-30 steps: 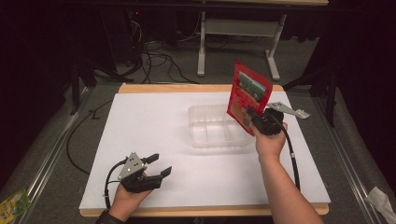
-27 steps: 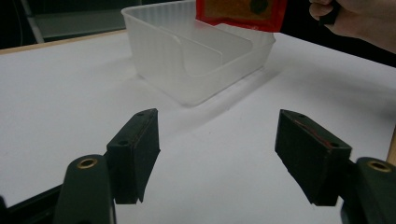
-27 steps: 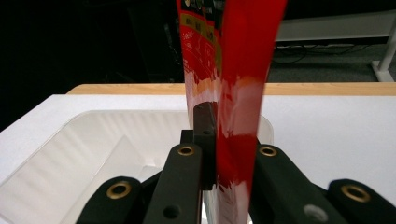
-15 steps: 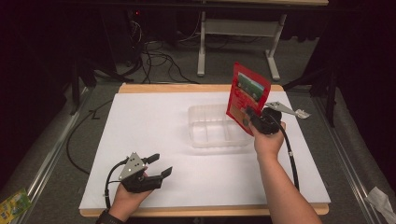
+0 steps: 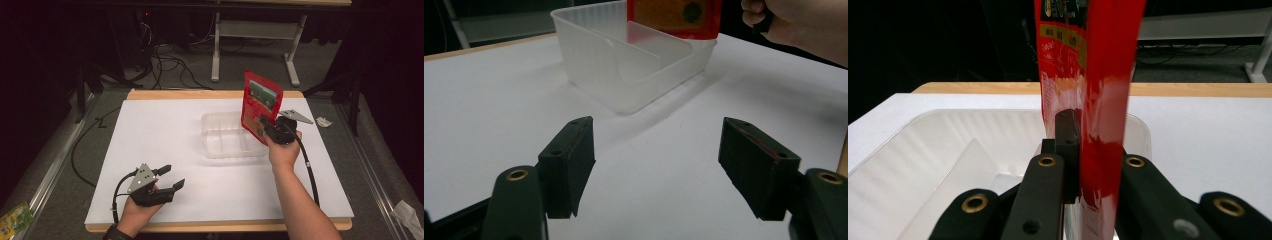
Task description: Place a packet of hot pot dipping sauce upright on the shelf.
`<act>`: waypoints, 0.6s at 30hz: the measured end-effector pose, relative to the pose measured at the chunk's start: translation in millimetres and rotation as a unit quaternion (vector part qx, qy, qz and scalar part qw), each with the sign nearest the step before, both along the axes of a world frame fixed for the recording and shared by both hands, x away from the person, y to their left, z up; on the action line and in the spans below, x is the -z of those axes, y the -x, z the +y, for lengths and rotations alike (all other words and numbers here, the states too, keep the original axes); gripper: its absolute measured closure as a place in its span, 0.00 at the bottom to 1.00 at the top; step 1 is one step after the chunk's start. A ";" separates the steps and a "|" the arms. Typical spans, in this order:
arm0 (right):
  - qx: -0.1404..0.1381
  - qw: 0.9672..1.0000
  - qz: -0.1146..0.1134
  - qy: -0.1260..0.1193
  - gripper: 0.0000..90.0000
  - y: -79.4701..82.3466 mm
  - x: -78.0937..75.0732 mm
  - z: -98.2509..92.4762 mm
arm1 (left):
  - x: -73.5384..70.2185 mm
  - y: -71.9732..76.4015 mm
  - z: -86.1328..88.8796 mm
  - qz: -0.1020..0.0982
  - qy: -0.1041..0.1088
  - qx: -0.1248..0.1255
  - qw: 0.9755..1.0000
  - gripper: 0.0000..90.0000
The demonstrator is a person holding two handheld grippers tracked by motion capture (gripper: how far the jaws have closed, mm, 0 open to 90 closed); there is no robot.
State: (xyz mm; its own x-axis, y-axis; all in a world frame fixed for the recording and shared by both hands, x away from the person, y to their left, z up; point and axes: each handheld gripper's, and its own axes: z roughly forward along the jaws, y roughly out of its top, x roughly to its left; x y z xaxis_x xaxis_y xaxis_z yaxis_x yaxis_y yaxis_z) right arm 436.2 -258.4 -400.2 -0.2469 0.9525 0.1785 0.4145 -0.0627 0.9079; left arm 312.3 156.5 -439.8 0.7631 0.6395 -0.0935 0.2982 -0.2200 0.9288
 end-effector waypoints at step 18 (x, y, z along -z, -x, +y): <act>-0.004 1.000 0.002 0.011 0.96 -0.8 6.3 5.2 | -0.5 0.1 0.2 0.001 0.001 0.000 1.000 0.35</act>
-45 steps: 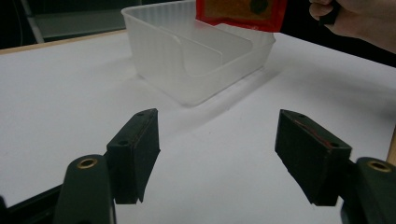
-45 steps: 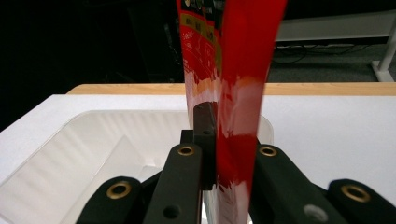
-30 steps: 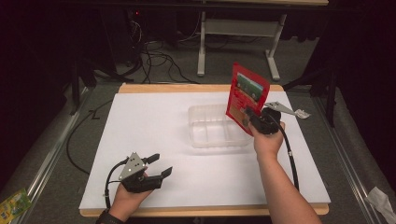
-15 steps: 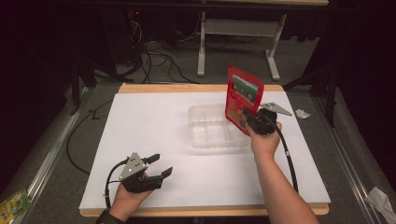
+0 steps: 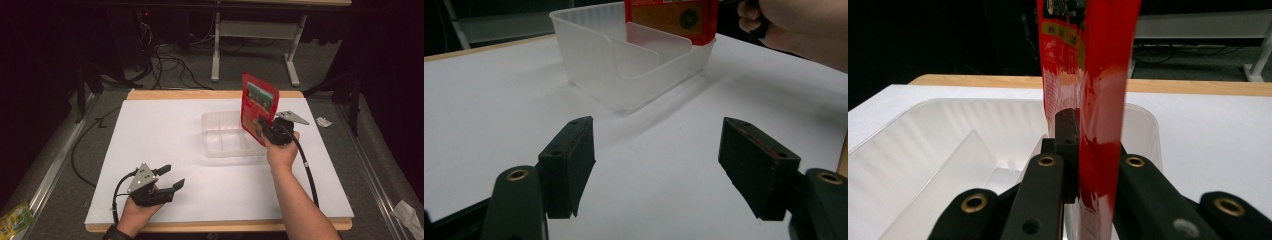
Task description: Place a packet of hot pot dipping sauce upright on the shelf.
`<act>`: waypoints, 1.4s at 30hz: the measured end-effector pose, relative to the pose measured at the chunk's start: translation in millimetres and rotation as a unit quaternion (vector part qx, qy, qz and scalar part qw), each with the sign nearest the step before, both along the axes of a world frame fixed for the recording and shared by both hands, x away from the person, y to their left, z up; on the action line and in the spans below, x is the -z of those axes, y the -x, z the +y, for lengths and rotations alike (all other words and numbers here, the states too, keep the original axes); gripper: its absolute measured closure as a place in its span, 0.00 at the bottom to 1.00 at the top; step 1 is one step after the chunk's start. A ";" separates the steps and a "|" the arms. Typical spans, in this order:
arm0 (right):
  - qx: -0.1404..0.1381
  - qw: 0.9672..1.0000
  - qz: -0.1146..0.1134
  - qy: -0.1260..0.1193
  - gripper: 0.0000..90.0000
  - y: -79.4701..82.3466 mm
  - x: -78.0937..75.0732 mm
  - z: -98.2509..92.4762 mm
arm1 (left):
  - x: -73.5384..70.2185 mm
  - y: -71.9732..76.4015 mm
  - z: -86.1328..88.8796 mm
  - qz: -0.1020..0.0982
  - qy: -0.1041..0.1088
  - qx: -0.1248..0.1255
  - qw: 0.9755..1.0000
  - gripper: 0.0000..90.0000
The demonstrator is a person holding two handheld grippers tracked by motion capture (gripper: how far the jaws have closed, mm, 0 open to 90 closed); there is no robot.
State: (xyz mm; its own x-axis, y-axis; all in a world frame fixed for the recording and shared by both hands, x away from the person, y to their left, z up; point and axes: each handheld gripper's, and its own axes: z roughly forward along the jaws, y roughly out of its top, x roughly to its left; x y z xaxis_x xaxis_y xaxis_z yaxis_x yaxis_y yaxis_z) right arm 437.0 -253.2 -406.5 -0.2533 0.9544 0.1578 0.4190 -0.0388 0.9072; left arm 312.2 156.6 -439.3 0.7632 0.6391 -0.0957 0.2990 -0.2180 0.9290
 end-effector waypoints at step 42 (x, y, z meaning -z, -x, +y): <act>-0.036 0.999 0.006 0.016 0.51 20.5 4.1 -4.4 | 0.6 -1.9 -3.5 0.000 -0.002 0.004 1.000 0.35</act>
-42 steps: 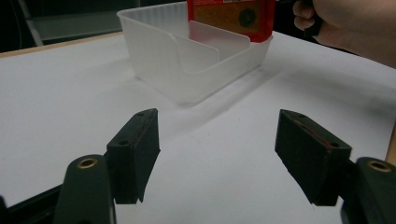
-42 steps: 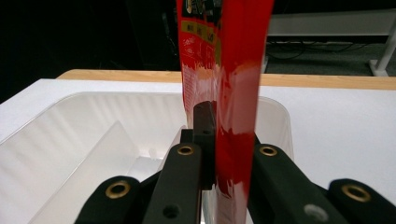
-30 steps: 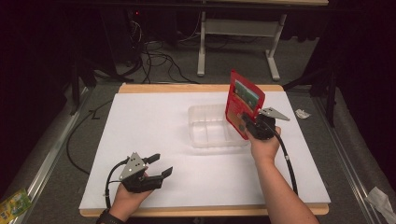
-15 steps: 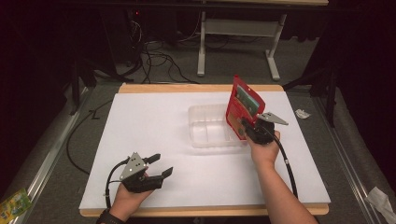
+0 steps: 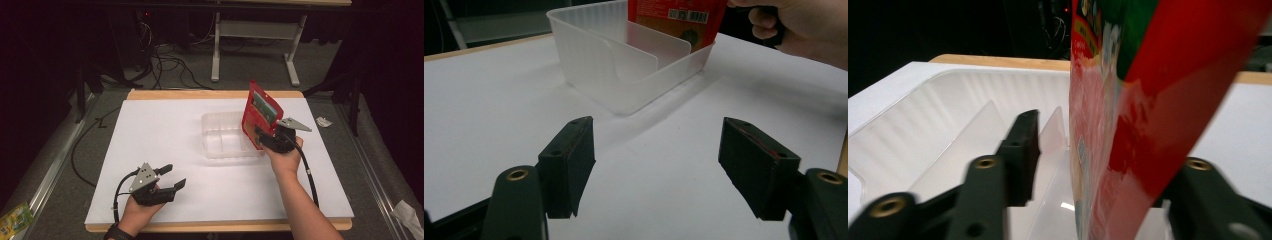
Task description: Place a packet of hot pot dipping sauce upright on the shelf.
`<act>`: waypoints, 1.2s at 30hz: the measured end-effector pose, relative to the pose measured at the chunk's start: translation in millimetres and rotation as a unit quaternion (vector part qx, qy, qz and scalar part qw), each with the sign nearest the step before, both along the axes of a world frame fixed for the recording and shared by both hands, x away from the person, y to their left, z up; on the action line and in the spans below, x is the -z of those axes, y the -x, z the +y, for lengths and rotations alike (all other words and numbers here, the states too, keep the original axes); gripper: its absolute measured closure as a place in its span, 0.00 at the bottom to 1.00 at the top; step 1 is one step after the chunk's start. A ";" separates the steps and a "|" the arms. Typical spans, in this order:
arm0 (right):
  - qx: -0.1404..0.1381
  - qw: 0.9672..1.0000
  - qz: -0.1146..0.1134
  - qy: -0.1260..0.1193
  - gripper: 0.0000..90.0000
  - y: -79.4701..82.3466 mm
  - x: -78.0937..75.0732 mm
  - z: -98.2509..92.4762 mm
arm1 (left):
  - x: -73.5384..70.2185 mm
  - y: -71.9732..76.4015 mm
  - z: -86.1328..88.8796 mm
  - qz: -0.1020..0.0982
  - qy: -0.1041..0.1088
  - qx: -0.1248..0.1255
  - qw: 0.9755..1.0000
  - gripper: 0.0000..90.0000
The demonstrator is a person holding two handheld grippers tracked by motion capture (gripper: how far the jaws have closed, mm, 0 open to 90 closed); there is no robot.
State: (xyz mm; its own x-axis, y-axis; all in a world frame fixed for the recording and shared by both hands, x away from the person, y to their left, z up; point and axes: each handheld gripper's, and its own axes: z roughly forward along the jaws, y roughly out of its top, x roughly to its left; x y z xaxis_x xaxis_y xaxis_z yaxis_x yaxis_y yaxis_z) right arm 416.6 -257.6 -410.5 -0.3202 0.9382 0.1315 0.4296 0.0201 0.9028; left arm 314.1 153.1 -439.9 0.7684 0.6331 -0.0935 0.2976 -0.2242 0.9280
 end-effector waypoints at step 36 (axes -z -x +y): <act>-0.033 0.999 0.021 0.028 0.17 140.8 29.6 -76.2 | 10.1 -7.8 -7.0 0.032 -0.011 -0.025 0.999 0.34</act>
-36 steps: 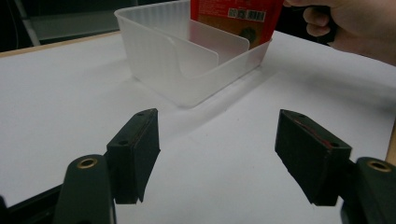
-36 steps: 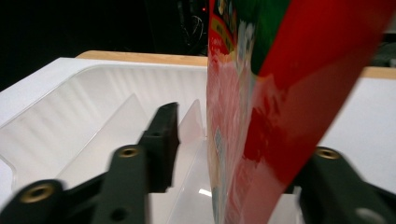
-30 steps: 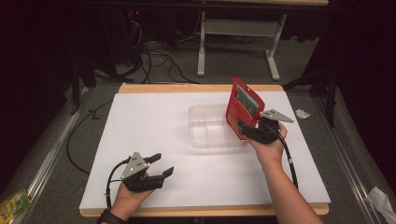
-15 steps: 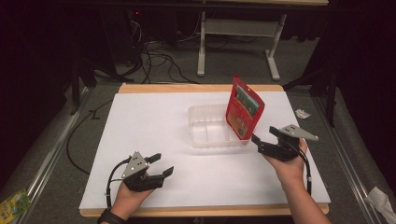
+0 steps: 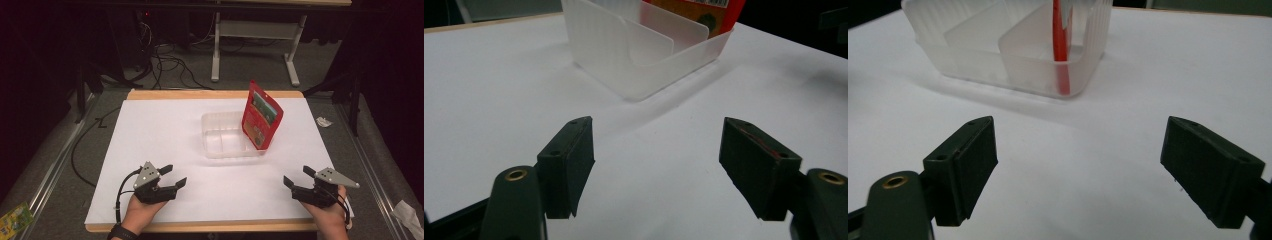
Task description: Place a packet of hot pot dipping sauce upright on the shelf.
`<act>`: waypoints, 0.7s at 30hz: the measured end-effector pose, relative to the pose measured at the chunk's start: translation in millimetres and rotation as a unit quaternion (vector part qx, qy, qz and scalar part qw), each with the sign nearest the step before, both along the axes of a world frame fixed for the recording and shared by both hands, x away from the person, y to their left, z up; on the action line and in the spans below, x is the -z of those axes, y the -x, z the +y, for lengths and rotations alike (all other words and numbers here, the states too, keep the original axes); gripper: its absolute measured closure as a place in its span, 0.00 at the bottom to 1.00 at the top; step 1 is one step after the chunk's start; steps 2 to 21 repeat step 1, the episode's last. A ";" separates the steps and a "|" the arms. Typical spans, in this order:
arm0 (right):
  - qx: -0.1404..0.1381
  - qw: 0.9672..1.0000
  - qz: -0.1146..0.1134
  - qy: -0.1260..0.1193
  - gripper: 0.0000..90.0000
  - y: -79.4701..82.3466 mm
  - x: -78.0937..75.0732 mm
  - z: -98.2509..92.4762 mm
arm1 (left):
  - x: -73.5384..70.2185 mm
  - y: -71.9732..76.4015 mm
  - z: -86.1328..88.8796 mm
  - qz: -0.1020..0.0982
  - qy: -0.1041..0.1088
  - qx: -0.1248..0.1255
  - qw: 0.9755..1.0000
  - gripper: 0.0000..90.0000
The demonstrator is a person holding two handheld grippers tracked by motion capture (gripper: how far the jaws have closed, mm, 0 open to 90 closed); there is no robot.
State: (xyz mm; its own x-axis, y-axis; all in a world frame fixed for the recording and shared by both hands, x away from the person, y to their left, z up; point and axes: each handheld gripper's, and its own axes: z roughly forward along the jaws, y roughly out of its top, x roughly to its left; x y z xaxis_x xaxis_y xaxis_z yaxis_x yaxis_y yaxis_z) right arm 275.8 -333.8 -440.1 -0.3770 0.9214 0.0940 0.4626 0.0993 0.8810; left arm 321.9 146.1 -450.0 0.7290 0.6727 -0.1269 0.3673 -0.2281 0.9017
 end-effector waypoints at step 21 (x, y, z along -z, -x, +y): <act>-0.004 1.000 -0.004 0.003 0.17 -0.8 -0.2 -0.7 | 0.3 0.4 -1.7 -0.001 -0.001 -0.001 1.000 0.34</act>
